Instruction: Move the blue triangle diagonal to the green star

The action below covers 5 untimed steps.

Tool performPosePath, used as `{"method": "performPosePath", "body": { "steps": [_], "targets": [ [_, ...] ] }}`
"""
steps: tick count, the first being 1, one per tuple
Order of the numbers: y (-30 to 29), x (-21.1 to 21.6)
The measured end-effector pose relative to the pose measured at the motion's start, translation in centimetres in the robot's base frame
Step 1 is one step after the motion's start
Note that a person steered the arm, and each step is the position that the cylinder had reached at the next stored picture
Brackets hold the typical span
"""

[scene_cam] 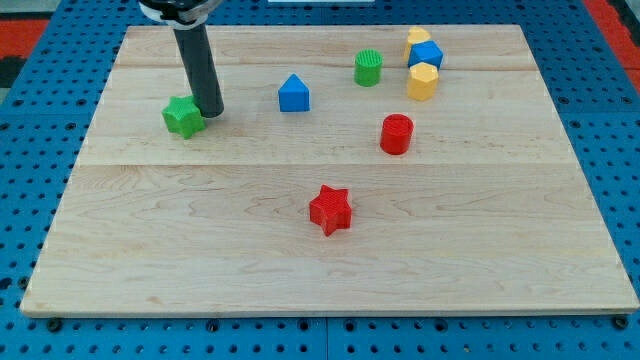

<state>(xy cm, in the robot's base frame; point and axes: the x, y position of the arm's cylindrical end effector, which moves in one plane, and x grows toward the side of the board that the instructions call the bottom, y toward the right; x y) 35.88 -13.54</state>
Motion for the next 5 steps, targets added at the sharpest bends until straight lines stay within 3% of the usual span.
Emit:
{"method": "performPosePath", "body": {
  "steps": [2, 3, 4, 5],
  "targets": [
    [12.2, 2.3],
    [12.9, -1.1],
    [9.4, -3.8],
    [6.6, -3.9]
  ]
}}
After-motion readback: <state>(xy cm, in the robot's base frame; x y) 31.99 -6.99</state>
